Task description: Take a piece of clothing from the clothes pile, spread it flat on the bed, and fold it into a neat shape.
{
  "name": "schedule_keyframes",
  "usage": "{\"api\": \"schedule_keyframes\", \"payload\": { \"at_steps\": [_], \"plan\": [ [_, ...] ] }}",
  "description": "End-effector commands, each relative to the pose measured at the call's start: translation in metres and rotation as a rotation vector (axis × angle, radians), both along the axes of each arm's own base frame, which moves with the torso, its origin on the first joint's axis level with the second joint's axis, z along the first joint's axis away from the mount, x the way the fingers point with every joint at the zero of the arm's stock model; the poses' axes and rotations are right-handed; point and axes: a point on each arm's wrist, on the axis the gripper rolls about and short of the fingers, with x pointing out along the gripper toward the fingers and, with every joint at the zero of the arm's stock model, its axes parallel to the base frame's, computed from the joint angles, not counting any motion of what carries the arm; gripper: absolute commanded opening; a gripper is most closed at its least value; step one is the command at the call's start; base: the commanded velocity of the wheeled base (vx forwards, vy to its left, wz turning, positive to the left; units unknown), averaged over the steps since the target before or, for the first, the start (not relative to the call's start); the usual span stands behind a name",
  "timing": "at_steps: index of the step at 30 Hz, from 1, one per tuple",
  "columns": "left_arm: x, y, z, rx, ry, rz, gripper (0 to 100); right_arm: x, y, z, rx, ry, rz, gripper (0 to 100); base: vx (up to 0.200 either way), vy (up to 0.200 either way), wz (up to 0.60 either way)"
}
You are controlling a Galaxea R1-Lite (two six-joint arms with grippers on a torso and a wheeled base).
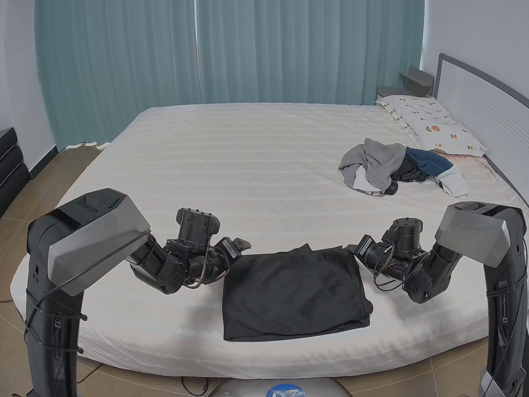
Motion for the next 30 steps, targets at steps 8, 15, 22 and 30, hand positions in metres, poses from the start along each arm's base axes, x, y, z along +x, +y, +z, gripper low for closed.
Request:
{"api": "schedule_keyframes", "payload": {
  "at_steps": [8, 15, 22, 30],
  "plan": [
    [0.006, -0.009, -0.025, 0.064, 0.002, 0.054, 100, -0.001, -0.002, -0.001, 0.007, -0.005, -0.003, 0, 0.000, 0.000, 0.00],
    [0.002, -0.006, -0.026, 0.107, 0.002, 0.107, 0, 0.000, -0.003, -0.002, 0.007, -0.005, -0.006, 0, 0.000, 0.000, 0.00],
    [-0.004, -0.003, -0.027, 0.127, 0.014, 0.129, 0, 0.000, -0.004, -0.001, 0.009, -0.011, -0.013, 0, 0.000, 0.000, 0.00],
    [-0.003, 0.005, -0.021, 0.128, -0.017, 0.179, 0, 0.000, -0.003, -0.004, 0.010, -0.025, -0.012, 0, 0.000, 0.000, 0.00]
  ]
}}
